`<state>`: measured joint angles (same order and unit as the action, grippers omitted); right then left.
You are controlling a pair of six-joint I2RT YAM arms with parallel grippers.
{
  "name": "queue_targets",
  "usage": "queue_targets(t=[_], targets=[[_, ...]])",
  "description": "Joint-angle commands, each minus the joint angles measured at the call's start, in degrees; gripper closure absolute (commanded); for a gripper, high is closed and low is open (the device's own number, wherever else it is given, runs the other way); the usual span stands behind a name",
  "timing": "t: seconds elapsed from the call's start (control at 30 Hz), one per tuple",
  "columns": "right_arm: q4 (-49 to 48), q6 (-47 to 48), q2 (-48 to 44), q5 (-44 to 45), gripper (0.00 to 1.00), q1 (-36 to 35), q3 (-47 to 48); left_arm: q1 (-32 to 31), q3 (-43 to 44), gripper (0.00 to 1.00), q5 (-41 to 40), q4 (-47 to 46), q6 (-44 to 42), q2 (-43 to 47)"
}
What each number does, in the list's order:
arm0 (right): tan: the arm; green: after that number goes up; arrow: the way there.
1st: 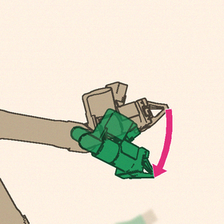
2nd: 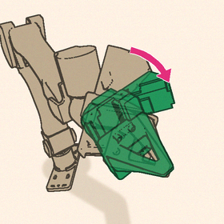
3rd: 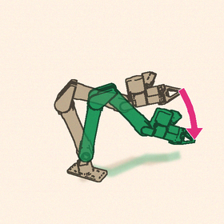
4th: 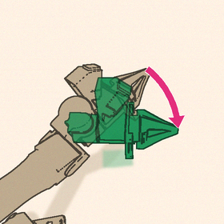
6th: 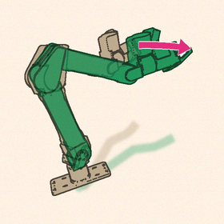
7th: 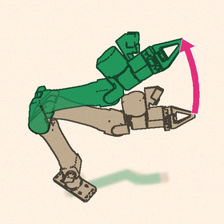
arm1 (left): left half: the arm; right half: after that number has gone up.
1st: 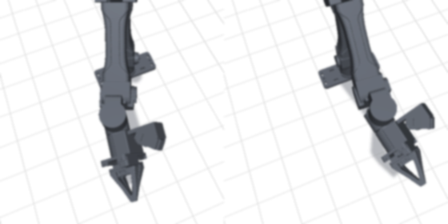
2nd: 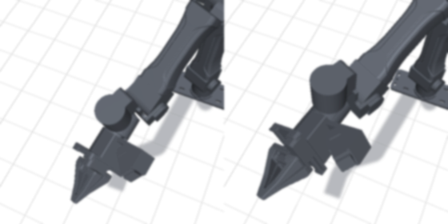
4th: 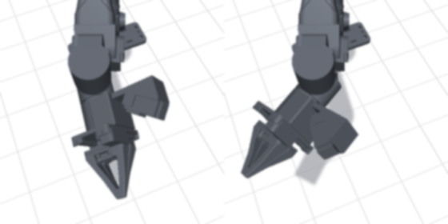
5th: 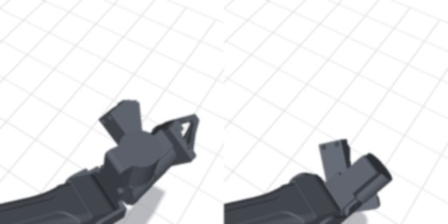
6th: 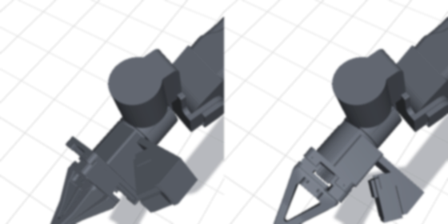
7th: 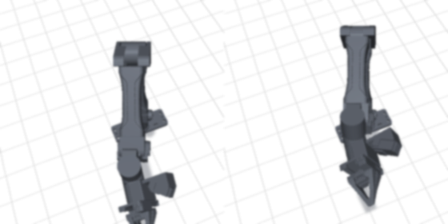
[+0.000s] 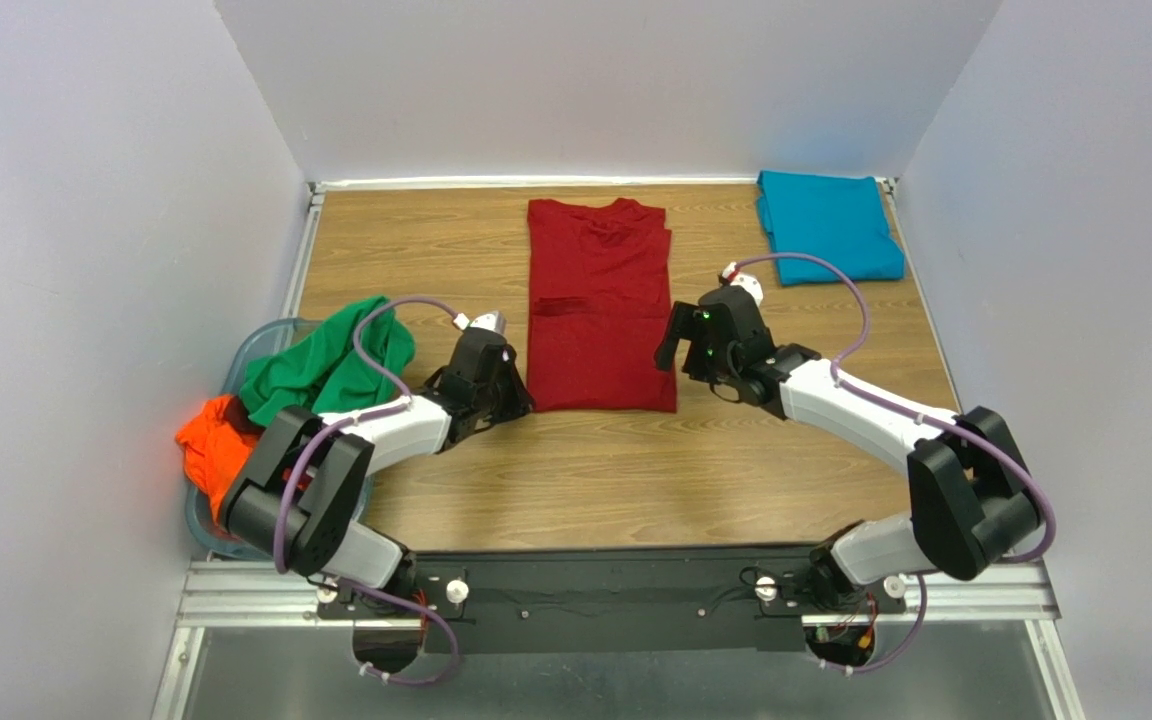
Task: Fold and stack the t-shirts
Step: Fold the tshirt
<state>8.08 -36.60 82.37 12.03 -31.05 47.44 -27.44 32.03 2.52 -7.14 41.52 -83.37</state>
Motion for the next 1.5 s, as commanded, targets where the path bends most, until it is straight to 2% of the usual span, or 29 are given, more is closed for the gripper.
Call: queue_targets(t=[0.0, 0.03, 0.2, 0.4, 0.47, 0.5, 0.63, 0.73, 0.8, 0.83, 1.0, 1.13, 1.23, 1.47], targets=[[2.56, 1.00, -2.82, -5.59, 0.00, 0.20, -2.09, 0.02, 0.75, 0.92, -0.94, 1.16, -0.38, -1.61], [2.73, 1.35, -3.00, -6.83, 0.00, 0.29, -2.87, 0.02, 0.75, 1.00, -0.77, 1.16, -0.21, -1.96], [3.44, 2.67, -2.92, -17.29, 0.00, 0.29, -5.78, -0.07, 1.02, 1.00, 0.99, 0.81, -0.65, -2.67], [3.61, 5.22, 1.30, -20.38, 0.01, 0.20, -6.57, 0.02, 0.40, 1.00, 1.43, 0.46, -1.09, -2.06], [3.61, 5.49, 2.62, -20.12, 0.05, 0.11, -6.40, -0.07, 0.40, 1.00, 1.61, 0.37, -1.09, -2.14], [3.61, 5.57, 2.88, -19.16, 0.07, 0.11, -6.31, 0.02, 0.31, 1.00, 1.69, 0.37, -1.09, -2.23], [3.70, 6.71, 4.20, -15.64, 0.31, 0.11, -5.69, 0.02, -0.13, 1.00, 1.78, -0.42, -0.82, -2.58], [3.70, 6.98, 5.78, -13.27, 0.37, 0.11, -5.17, -0.07, -0.13, 1.00, 1.69, -0.42, -0.74, -2.93], [3.61, 7.07, 7.18, -12.56, 0.44, 0.11, -4.55, -0.07, -0.13, 1.00, 1.61, -0.42, -0.74, -2.94], [3.53, 7.42, 7.89, -12.47, 0.52, 0.11, -4.29, 0.02, -0.13, 1.00, 1.52, -0.42, -0.82, -2.85], [3.61, 8.56, 10.88, -10.63, 0.63, 0.11, -2.18, -0.07, -0.13, 1.00, 0.64, -0.16, -0.82, -2.32], [3.61, 9.70, 10.63, -11.15, 0.86, 0.11, -0.95, 0.02, 0.49, 1.00, 0.46, 1.06, -0.65, -1.71], [4.23, 9.62, 8.08, -15.54, 0.93, 0.11, -2.34, -0.07, -0.47, 1.00, 1.69, 3.09, -0.04, 0.84], [14.06, 8.47, -3.95, -26.35, 0.93, -0.68, -3.94, -0.16, -4.43, 1.00, 4.06, 8.35, 5.67, 16.19]])
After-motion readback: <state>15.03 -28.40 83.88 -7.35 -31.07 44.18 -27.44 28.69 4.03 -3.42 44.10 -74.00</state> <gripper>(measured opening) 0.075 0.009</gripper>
